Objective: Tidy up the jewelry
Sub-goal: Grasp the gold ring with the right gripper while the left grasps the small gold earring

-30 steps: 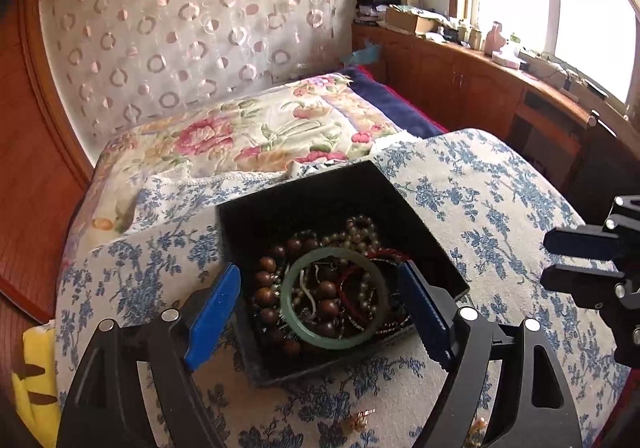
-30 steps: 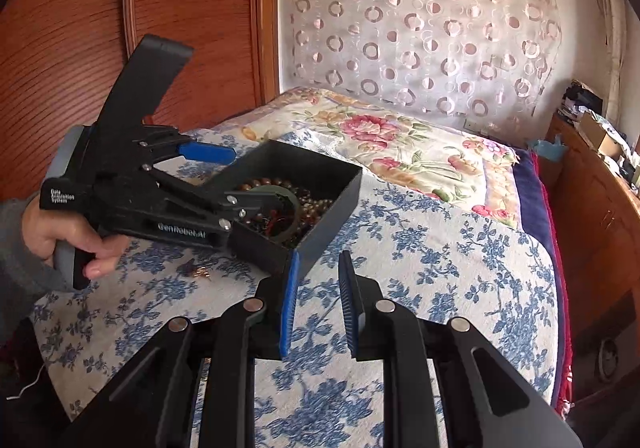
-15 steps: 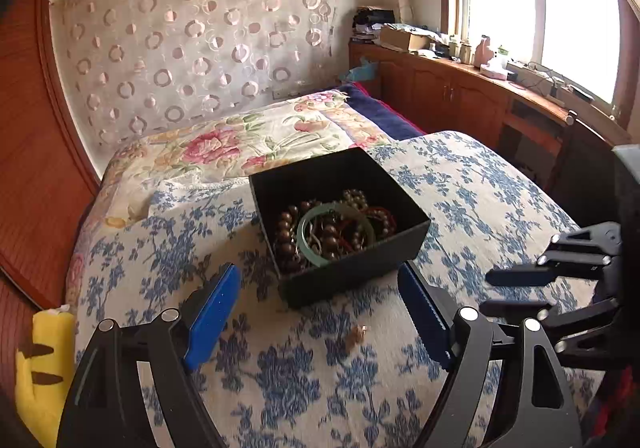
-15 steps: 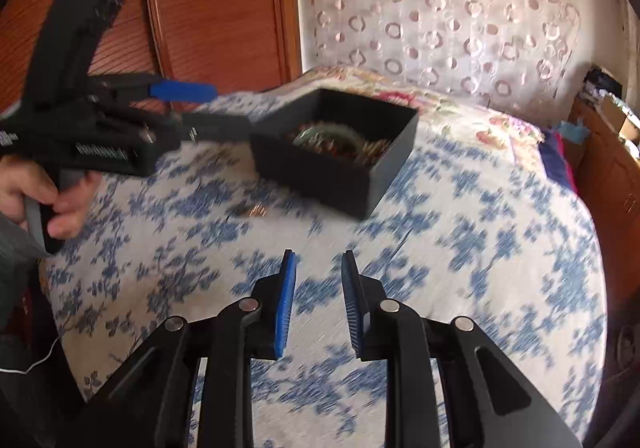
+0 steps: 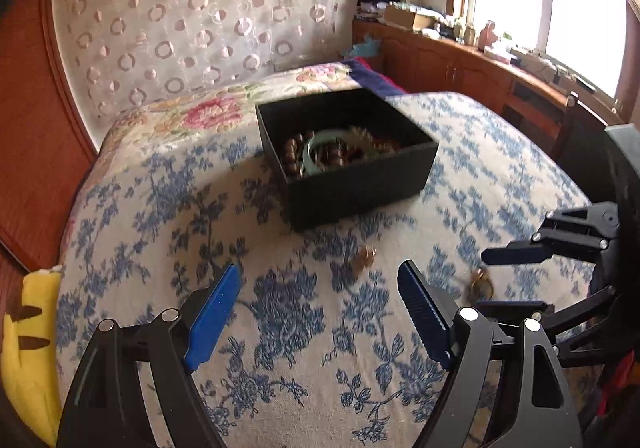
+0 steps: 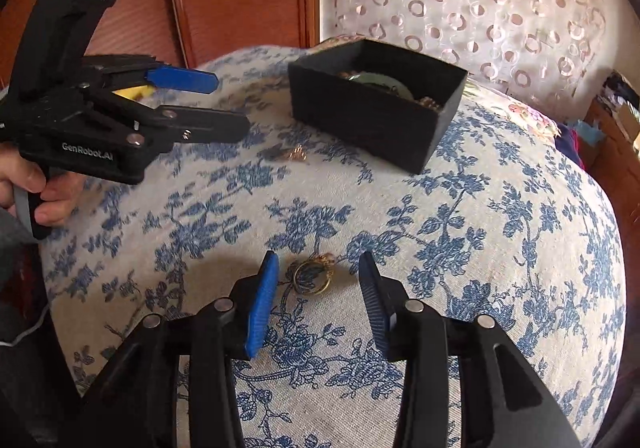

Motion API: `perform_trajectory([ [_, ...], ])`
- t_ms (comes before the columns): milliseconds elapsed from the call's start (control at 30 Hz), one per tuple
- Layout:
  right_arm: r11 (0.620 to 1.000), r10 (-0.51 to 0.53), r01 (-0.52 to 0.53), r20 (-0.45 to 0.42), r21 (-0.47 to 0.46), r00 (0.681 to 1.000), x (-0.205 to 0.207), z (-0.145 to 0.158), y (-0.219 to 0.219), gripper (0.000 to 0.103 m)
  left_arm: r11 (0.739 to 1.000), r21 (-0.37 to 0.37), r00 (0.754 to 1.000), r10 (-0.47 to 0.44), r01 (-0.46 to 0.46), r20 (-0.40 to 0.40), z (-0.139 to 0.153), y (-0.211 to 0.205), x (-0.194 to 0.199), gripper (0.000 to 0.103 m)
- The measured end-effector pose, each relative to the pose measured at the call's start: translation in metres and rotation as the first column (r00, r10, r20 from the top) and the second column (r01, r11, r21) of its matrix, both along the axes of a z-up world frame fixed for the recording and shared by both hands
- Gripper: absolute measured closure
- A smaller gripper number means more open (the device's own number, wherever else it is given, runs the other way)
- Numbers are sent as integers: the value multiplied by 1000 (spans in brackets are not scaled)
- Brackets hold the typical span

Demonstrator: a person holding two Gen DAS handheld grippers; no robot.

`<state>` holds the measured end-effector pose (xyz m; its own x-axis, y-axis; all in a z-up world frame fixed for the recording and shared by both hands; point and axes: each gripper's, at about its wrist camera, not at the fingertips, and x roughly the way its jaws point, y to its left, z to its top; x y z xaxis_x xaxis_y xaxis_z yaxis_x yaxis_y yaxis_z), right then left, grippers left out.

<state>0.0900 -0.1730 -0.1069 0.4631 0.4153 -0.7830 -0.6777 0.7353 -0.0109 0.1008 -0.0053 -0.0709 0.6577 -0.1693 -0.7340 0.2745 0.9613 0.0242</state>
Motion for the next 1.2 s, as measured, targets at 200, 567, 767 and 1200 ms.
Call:
perform_trajectory([
  [200,1000,13,-13,5,-10,1000,-2,1,0,82,1000,7,999,-3,3,-49,-21,-2,10,26],
  [567,999,-37,37,4,27,999,7,10,-23,82,1000,-8,997,-18,18,-79,-31,-11,25,47],
  [767,998,-40,39,11,39,999,10,15,-25,82,999,-13,997,-32,31,-70,-32,-21,27,50],
  [1200,997,-52,51,11,57,999,19,20,-27,82,999,-31,997,-40,38,-62,-29,-25,33,94],
])
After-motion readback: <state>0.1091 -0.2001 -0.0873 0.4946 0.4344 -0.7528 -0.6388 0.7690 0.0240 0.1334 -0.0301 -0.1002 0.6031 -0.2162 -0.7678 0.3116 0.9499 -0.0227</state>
